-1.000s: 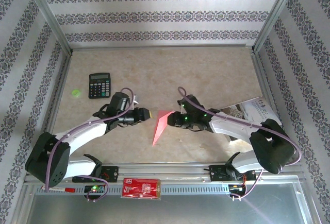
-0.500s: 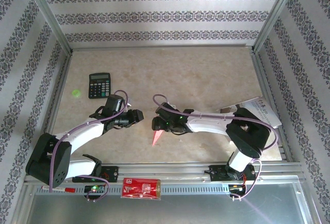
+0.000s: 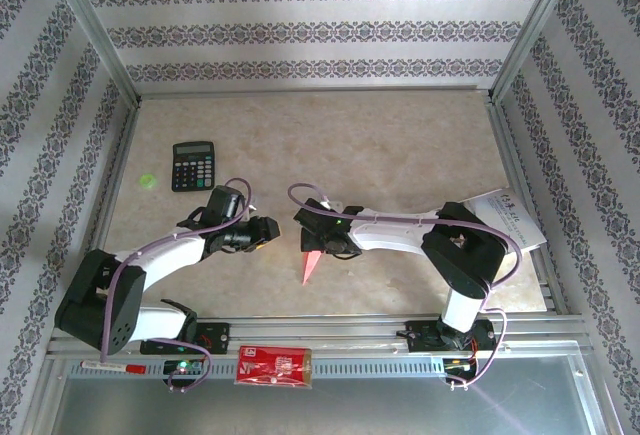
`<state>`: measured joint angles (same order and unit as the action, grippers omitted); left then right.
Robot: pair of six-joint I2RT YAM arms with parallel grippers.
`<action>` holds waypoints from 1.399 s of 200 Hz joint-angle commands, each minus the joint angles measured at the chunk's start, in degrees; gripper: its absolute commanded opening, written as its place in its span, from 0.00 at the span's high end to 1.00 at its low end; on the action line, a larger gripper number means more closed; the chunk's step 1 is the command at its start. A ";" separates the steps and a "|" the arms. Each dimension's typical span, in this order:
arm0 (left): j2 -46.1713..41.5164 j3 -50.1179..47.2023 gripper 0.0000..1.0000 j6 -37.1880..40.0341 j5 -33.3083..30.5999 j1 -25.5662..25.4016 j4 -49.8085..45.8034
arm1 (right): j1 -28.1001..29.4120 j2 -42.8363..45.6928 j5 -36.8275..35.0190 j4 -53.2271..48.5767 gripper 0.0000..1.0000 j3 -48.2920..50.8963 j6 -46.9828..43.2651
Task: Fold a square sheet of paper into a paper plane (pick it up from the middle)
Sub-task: Turn over a paper plane at the center of the table.
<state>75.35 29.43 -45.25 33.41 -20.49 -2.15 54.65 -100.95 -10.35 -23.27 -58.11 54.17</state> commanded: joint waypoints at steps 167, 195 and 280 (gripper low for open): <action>2.56 0.45 0.60 1.17 2.58 0.79 1.71 | -2.50 6.89 -0.99 -2.90 0.71 4.75 -0.02; 3.21 0.54 0.60 1.22 3.11 0.70 1.78 | -3.29 7.76 -0.68 -2.98 0.74 4.76 -1.06; 4.87 0.37 0.60 1.10 3.85 0.68 2.51 | -6.83 8.25 1.28 -2.04 0.85 5.32 -4.19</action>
<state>79.53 29.43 -45.25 36.05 -20.49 -0.86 48.53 -93.38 -9.80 -25.06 -53.69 51.59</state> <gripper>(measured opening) 0.404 0.178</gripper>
